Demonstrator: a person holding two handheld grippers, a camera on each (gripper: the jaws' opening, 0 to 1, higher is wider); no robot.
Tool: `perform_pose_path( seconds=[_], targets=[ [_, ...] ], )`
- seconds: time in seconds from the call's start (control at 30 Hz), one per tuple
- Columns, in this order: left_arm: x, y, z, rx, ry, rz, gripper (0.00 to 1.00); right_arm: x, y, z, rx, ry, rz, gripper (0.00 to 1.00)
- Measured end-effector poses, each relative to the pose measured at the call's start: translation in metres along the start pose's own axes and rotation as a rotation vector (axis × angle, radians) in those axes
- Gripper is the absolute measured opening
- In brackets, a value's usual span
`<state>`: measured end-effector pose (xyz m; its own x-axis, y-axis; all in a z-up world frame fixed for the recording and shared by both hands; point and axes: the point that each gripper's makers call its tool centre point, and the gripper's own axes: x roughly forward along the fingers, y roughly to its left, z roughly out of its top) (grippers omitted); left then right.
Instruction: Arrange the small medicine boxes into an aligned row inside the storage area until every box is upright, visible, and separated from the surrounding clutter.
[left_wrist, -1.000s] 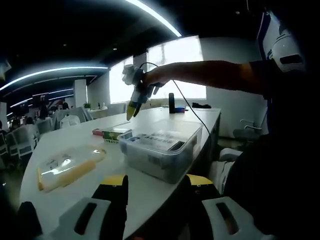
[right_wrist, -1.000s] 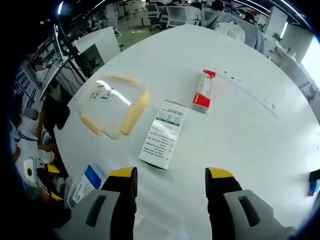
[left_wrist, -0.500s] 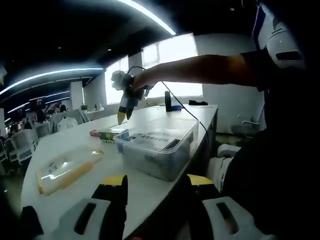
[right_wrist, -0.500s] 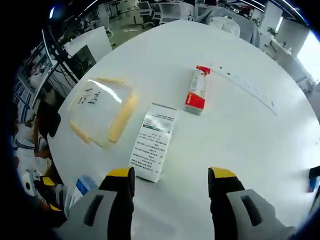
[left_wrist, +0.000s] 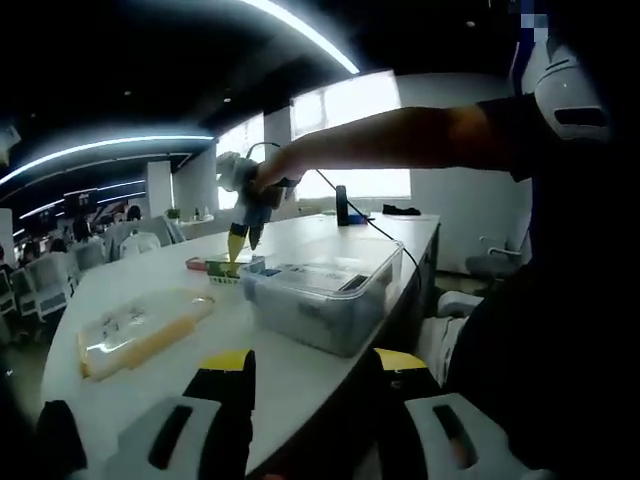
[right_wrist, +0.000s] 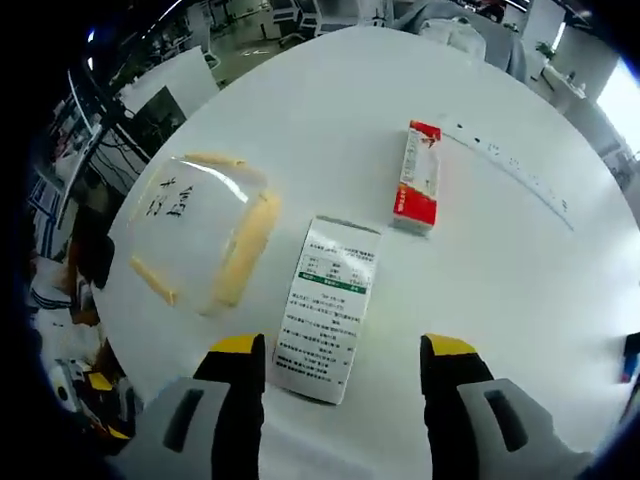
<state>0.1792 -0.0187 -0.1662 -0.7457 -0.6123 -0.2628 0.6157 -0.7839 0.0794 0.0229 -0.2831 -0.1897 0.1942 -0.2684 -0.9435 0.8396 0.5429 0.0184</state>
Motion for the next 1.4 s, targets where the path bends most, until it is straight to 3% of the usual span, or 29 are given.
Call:
perform_pose_path(
  seconds=[0.47, 0.53, 0.8, 1.2, 1.4],
  targets=[
    [-0.007, 0.004, -0.002, -0.016, -0.018, 0.012, 0.45, 0.007, 0.019, -0.011, -0.013, 0.056, -0.005, 0.59],
    [-0.007, 0.004, -0.003, -0.014, -0.015, 0.013, 0.45, 0.018, 0.013, 0.005, -0.010, 0.073, -0.001, 0.58],
    [-0.009, 0.007, -0.004, -0.023, -0.019, 0.016, 0.45, 0.034, -0.001, 0.025, 0.046, 0.110, -0.002, 0.52],
    [-0.013, 0.010, -0.009, -0.046, -0.028, 0.020, 0.45, 0.044, -0.013, 0.033, 0.080, 0.150, -0.059, 0.43],
    [-0.013, 0.010, -0.008, -0.040, -0.028, 0.019, 0.45, 0.043, -0.008, 0.023, 0.089, 0.156, -0.086, 0.43]
  ],
)
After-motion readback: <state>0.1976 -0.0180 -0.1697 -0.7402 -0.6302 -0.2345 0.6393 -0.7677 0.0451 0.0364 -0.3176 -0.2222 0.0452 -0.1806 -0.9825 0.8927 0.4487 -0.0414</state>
